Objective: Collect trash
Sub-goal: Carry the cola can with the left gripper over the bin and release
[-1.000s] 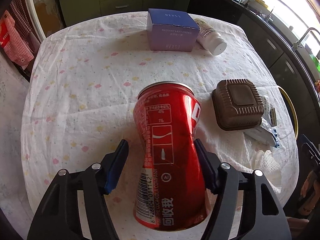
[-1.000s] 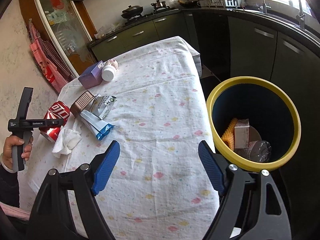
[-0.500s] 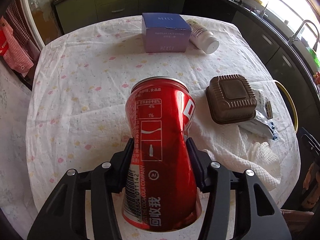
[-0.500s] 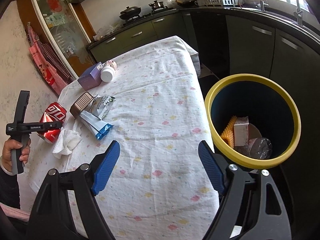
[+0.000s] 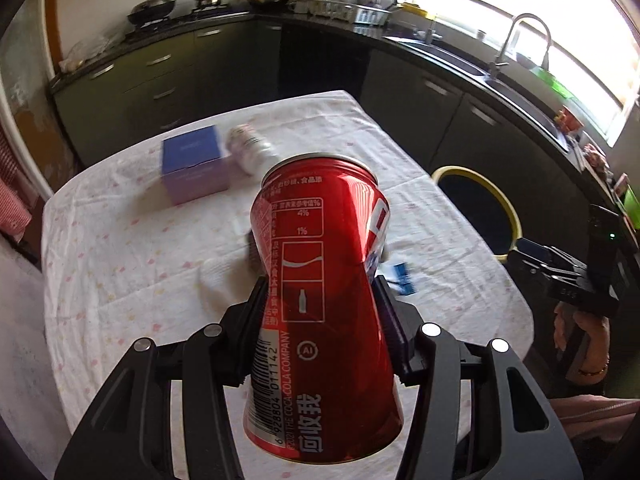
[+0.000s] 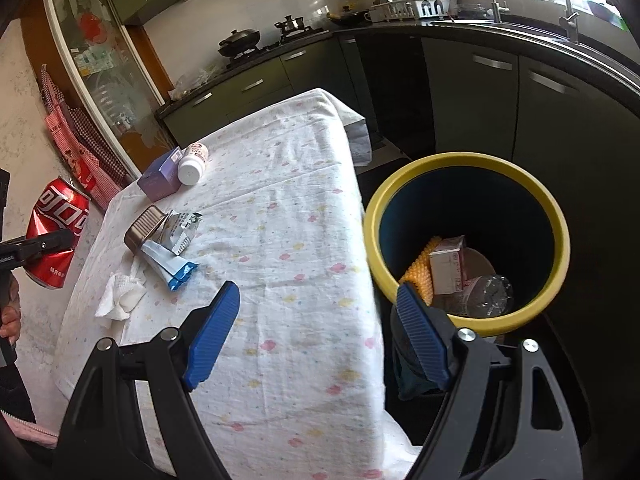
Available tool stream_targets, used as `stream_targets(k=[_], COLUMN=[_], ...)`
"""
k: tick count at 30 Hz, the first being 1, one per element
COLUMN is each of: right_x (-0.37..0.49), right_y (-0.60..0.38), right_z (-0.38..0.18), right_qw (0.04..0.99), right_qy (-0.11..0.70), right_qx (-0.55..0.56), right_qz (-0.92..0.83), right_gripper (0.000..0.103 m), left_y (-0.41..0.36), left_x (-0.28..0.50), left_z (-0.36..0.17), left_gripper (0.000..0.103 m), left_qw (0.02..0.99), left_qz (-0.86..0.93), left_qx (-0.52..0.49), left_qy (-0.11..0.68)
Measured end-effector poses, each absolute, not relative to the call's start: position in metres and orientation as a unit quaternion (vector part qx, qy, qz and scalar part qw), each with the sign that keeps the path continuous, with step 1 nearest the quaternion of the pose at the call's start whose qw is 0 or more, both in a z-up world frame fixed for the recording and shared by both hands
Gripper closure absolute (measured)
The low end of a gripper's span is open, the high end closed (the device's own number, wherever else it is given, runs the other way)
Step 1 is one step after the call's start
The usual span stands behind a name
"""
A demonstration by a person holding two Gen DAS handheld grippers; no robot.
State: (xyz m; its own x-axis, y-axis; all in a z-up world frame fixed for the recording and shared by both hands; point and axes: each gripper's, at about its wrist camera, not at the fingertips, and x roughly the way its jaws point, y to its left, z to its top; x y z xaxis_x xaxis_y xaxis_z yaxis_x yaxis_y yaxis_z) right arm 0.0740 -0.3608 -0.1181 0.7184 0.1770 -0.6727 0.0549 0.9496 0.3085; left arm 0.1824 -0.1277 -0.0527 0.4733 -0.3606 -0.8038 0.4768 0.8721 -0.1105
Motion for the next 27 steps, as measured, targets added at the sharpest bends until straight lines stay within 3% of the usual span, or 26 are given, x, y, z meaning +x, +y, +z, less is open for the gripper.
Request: stream_targets(k=[9,18,19,21,25,27], right_x=[0.032,-0.003,-0.005,-0.007,-0.009,-0.007], right_y=[-0.432,-0.496,-0.500,-0.505,-0.509,-0.508], right_z=[-0.120,-0.143,-0.146,-0.150,-0.155,-0.156], right_qw=[0.917,0.897,0.896,0.892,0.890,0.890], right_qy=[0.349,0.348,0.349,0.351,0.353,0.354], right_qx=[0.189,0.252,0.256,0.263,0.267,0.267], right_qz=[-0.046,-0.102,-0.105,-0.109,-0.107,-0.104], right_gripper=[0.024,0.024,0.024,0.024,0.023,0.022], left_y=[-0.302,-0.450,-0.462,-0.476,-0.467,-0.451], left_x=[0.192,0.228,0.232,0.240,0.239,0.230], left_z=[-0.057,-0.107,-0.114,-0.119,-0.106,-0.095], left_gripper=[0.051,0.050,0.049,0.033,0.030,0.024], left_qw=[0.803,0.762,0.760,0.769,0.785,0.795], left_qz=[-0.384,-0.409,-0.406,-0.394,-0.389,-0.389], left_qx=[0.115,0.150,0.152,0.156,0.130,0.116], left_qy=[0.441,0.479,0.485,0.479,0.465,0.452])
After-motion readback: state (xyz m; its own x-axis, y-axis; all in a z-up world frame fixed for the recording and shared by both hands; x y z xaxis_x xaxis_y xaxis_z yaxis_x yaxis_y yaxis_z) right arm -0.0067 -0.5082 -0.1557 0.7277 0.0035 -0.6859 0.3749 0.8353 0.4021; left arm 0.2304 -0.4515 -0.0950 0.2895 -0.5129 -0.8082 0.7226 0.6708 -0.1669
